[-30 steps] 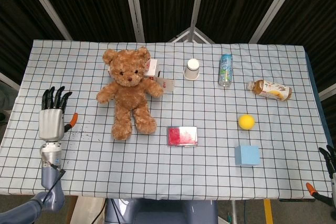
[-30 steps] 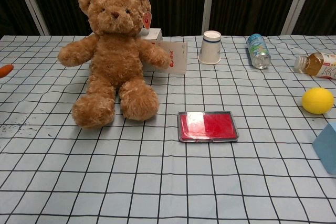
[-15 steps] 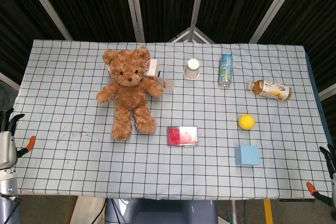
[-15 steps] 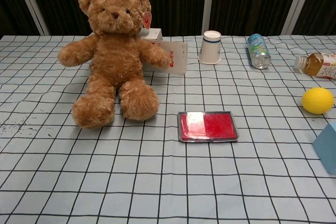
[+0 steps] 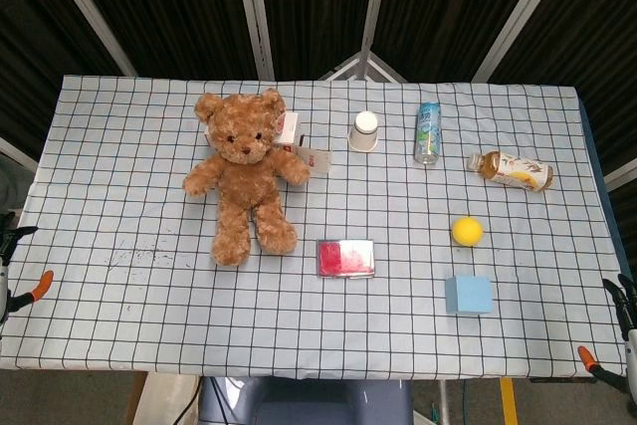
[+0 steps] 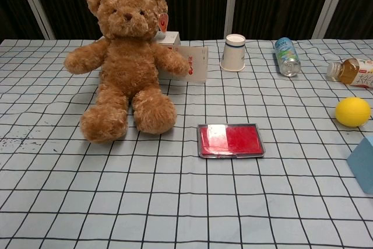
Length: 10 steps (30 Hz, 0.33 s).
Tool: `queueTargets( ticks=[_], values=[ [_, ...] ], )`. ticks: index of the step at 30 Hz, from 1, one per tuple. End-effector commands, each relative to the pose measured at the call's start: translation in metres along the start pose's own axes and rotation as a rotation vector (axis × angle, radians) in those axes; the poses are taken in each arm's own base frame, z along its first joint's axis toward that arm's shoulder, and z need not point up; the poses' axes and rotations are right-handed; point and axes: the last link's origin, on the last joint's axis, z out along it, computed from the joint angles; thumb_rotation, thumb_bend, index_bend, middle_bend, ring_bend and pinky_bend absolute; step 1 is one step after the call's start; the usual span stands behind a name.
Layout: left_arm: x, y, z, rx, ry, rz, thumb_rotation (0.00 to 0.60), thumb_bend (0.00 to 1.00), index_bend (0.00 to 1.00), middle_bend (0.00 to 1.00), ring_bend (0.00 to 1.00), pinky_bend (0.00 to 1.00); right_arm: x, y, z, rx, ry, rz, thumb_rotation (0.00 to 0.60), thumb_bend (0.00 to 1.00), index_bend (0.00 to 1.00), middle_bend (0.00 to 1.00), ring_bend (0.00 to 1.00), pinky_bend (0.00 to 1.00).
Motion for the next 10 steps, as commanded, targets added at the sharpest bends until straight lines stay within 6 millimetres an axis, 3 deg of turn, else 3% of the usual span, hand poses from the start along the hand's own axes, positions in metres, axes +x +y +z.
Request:
queueTargets(
  ticks=[1, 10],
  values=[
    [-0.006, 0.004, 0.008, -0.058, 0.011, 0.056, 0.6, 0.42, 0.22, 0.03, 0.0, 0.0, 0.001, 0.001, -0.001, -0.01, 0.003, 0.001, 0.6, 0.22, 0.11, 0.06, 0.07, 0.0],
    [-0.021, 0.022, 0.017, -0.165, 0.052, 0.137, 0.6, 0.43, 0.23, 0.03, 0.0, 0.0, 0.004, 0.001, -0.002, -0.021, 0.012, 0.007, 0.6, 0.22, 0.11, 0.06, 0.07, 0.0]
  ],
)
